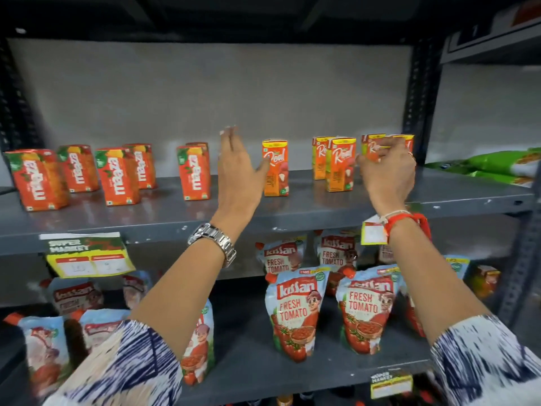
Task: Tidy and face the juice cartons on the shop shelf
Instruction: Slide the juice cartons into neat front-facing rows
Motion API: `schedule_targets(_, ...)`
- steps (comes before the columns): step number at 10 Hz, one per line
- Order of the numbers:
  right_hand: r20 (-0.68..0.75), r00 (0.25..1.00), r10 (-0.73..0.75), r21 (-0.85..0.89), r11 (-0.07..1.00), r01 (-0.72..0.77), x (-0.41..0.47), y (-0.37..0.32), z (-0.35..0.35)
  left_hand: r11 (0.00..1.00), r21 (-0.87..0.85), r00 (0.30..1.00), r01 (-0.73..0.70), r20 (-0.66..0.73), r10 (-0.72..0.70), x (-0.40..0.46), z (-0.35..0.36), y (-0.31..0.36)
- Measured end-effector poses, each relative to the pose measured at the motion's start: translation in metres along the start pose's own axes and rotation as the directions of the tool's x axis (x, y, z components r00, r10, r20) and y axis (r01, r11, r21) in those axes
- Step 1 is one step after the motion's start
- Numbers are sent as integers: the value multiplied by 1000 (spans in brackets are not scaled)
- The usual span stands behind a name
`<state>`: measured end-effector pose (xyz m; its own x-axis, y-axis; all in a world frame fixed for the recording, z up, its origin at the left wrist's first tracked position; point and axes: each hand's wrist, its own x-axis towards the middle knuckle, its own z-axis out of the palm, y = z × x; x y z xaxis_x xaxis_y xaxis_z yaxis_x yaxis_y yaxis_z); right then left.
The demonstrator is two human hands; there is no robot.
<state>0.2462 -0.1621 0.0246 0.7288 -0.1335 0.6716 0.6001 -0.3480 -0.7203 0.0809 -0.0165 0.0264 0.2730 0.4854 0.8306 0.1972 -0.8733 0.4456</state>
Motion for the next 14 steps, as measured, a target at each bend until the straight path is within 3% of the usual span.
schedule_targets(1, -13, 1000, 8, -177, 984, -10, 22, 25, -16, 991, -35, 992, -128, 4, 129, -5, 29, 36)
schedule_targets(2, 70, 997, 30, -169, 985, -18, 45, 49, -24, 986, -163, 998, -41, 50, 50, -8, 58, 66)
schedule_targets(3, 239, 966, 98, -112, 991, -73, 63, 65, -23, 970, -187, 973, 155, 199, -117, -5, 86, 81)
schedule_targets(4, 390, 912, 124, -34, 992, -121, 75, 74, -22, 919, -177, 893, 352, 357, -274, -1, 106, 89)
schedule_targets(5, 449, 887, 110, -36, 994, -105, 82, 77, -18, 895, -119, 833, 430, 435, -343, 1, 117, 90)
schedule_targets(8, 434, 900, 33, -165, 985, 44, 87, 83, -7, 832, -159, 743, 532, 559, -368, 11, 130, 81)
schedule_targets(14, 356, 934, 7, -205, 976, 70, 79, 83, -12, 846, -163, 755, 508, 557, -346, 10, 134, 80)
